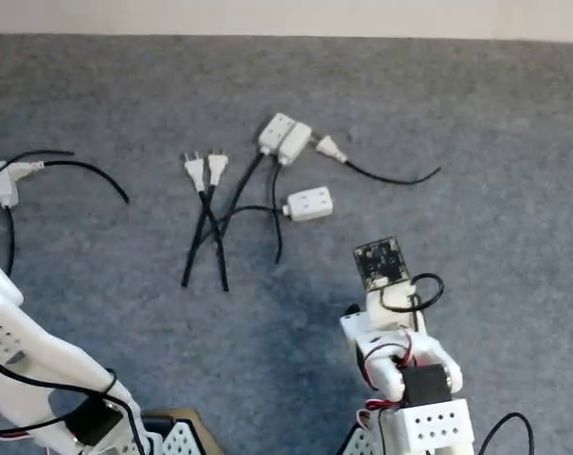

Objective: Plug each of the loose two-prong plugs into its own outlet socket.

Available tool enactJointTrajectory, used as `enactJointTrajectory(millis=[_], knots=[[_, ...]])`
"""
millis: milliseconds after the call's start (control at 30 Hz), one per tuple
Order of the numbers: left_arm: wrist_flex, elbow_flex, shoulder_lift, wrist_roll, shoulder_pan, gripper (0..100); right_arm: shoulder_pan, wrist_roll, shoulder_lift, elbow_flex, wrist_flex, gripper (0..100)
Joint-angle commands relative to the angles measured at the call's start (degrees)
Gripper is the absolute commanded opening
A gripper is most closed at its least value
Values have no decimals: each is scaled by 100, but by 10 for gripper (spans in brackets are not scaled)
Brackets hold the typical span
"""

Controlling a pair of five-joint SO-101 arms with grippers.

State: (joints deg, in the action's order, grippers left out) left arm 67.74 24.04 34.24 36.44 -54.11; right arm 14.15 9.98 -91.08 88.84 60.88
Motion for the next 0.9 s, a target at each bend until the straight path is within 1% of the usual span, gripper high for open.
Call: enactJointTrajectory(millis=[0,100,167,200,267,367,500,600,733,867], knots=[[-70,365,-101,-229,-40,306,-13,-26,-40,-22,-119,293],[-35,541,-101,-229,-4,281,-13,-26,-40,-22,-119,293],[176,743,-136,-237,4,267,-13,-26,-40,-22,-119,293],[334,857,-171,-246,4,264,-13,-26,-40,-22,-119,293],[651,1130,-251,-536,22,263,-13,-26,-40,-22,-119,293],[1398,1578,-488,-888,286,263,-13,-26,-40,-22,-119,293],[2716,2141,-980,-914,1209,263,-13,-26,-31,-13,-119,293],[3349,2360,-1464,-932,2132,263,-13,-26,-31,-13,-119,293],[3349,2193,-2018,-1371,3371,263,-13,-26,-31,-4,-119,293],[3332,1903,-2044,-1415,4743,263,-13,-26,-31,-4,-119,293]])
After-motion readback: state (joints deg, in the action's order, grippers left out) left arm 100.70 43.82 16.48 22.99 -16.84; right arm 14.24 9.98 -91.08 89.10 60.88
